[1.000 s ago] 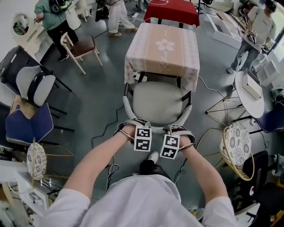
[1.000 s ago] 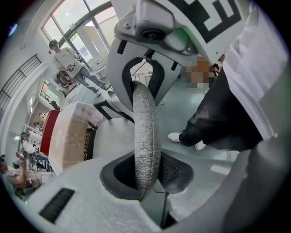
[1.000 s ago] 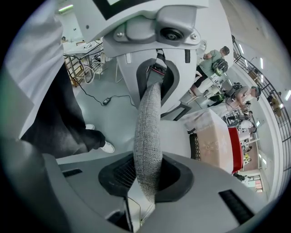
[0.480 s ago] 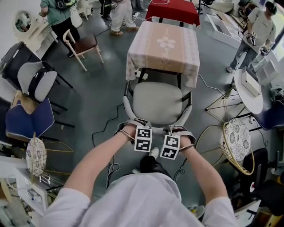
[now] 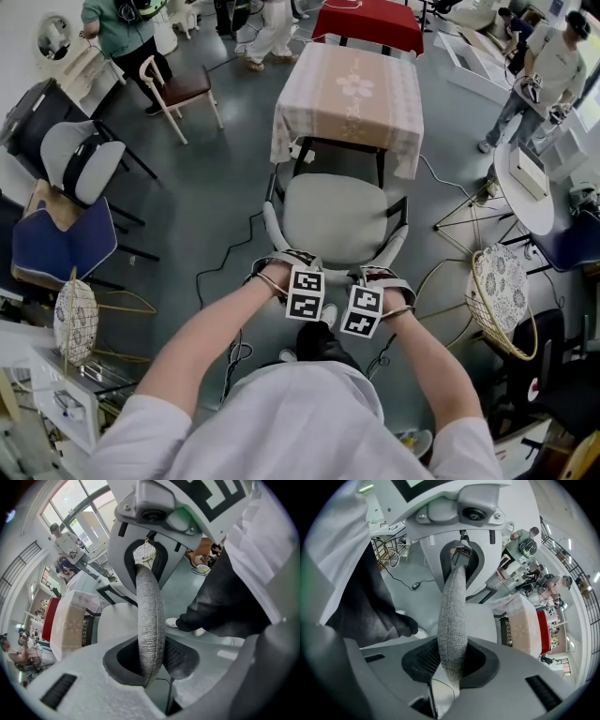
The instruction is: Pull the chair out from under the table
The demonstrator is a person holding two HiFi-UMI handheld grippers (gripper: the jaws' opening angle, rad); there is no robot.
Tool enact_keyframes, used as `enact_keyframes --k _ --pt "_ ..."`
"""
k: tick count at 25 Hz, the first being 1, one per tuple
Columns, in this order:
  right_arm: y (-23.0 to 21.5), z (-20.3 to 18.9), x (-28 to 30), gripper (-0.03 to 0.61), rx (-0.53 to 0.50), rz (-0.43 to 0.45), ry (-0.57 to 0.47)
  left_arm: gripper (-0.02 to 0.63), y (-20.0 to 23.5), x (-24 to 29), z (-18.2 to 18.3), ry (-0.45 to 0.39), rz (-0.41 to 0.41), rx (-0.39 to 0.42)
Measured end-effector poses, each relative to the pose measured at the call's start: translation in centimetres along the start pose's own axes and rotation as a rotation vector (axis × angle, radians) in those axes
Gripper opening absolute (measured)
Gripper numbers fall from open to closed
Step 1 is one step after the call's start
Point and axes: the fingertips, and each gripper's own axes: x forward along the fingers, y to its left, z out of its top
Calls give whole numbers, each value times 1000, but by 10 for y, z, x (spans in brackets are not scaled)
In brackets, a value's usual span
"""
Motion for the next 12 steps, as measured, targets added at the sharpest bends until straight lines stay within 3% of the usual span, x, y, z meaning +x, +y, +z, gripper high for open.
enact_keyframes --k 12 --pt "41 14 -13 80 17 -7 14 87 -43 -11 0 -4 2 20"
